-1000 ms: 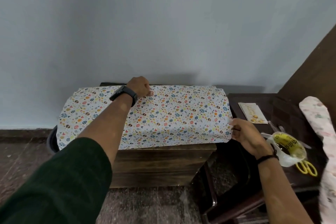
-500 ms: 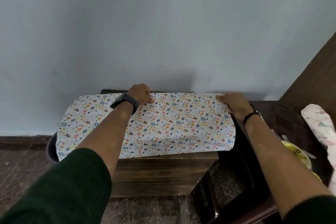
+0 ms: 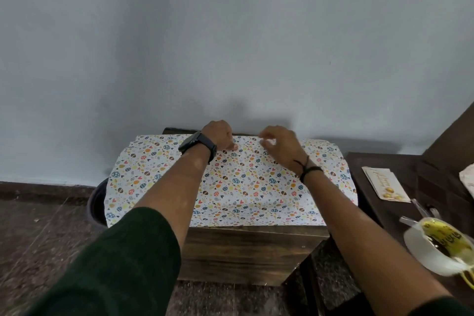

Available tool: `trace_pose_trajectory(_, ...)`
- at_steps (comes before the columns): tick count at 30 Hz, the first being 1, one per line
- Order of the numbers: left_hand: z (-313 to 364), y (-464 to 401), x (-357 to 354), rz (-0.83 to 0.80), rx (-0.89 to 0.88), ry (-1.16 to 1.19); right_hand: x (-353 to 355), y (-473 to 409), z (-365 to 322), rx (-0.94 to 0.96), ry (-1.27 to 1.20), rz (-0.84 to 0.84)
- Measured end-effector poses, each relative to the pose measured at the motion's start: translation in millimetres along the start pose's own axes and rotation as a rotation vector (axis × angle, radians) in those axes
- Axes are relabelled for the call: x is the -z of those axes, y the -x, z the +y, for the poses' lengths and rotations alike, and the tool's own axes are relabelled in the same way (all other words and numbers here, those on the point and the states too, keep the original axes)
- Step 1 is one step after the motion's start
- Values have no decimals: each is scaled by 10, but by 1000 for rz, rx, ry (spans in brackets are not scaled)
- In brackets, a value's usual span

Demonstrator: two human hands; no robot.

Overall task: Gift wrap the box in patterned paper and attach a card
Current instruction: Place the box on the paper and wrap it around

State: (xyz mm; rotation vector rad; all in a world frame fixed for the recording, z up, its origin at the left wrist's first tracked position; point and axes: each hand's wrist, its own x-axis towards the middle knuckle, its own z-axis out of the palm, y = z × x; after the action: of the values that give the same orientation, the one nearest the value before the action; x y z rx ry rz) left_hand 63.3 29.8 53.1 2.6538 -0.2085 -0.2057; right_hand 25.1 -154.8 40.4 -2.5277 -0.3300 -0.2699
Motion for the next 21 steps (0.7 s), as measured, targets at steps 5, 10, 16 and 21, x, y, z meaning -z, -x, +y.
trace_pose_trajectory(5,-38,-8,-19,57,-46,-34,-253,-182,-97,-11,142,-137)
trace_pose_trajectory(10,-53,-20,-59,91,-61,-38,-297,-266,-172,-34,242,-132)
trace_pose_trajectory(16,-120,1,-147,151,-65,54,-454,-159,-192,-55,353,48)
trace_pose_trajectory(21,-158,70,-249,221,-64,135,-603,-32,-174,0,443,207)
